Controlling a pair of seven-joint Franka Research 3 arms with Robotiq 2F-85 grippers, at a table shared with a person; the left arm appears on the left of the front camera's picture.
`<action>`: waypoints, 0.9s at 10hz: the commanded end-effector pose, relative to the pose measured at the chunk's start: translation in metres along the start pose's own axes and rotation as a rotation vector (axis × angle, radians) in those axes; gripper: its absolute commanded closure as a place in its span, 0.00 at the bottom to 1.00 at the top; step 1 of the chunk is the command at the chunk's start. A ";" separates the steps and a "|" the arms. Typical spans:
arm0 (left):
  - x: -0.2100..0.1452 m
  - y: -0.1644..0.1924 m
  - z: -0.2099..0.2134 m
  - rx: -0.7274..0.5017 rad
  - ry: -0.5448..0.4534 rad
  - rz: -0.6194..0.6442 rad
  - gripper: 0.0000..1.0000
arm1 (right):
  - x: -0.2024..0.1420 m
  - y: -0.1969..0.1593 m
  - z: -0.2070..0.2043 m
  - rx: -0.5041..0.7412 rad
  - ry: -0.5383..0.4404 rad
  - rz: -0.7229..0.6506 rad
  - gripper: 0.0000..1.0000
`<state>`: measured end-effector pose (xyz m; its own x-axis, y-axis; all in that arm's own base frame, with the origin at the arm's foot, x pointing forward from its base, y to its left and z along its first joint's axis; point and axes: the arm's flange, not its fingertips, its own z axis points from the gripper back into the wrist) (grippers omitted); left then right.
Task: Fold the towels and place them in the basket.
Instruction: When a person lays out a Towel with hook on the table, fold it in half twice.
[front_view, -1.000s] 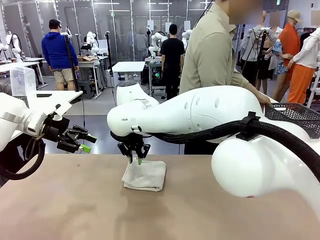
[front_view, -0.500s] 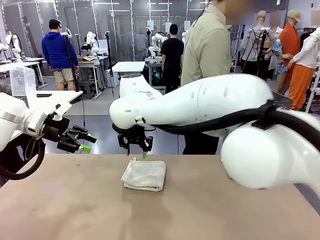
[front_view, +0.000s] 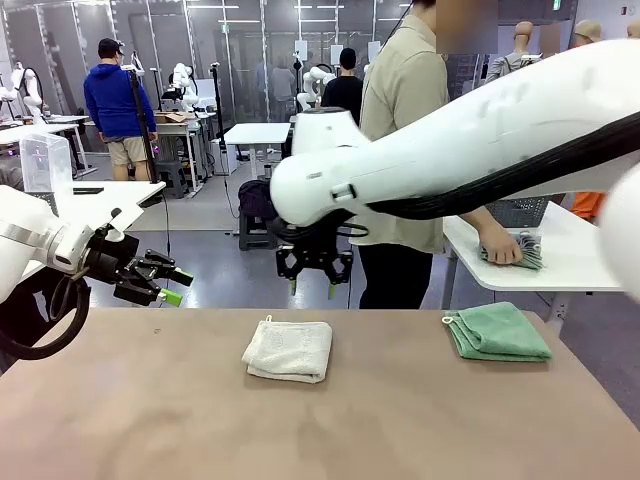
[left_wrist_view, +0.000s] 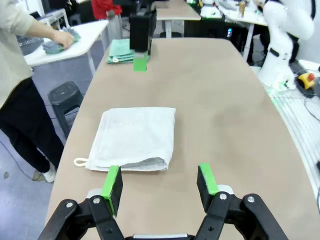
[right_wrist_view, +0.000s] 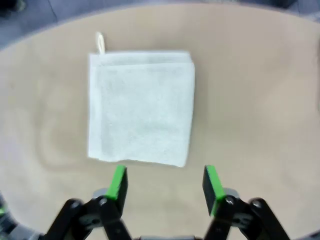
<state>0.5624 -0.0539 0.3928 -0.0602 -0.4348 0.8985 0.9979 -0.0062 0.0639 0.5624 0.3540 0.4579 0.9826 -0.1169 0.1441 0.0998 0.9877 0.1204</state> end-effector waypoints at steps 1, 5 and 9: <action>0.001 -0.002 0.001 0.002 0.002 -0.002 0.24 | -0.029 -0.036 -0.001 0.089 -0.018 -0.016 0.25; 0.001 -0.002 0.001 0.002 0.002 -0.002 0.24 | -0.025 -0.052 0.000 0.111 0.006 -0.015 0.25; 0.001 -0.002 0.001 0.002 0.002 -0.002 0.24 | -0.023 -0.043 0.004 0.084 -0.009 -0.054 0.25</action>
<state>0.5624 -0.0539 0.3928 -0.0602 -0.4348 0.8985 0.9979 -0.0061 0.0639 0.5357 0.3128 0.4534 0.9766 -0.1621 0.1416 0.1295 0.9679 0.2152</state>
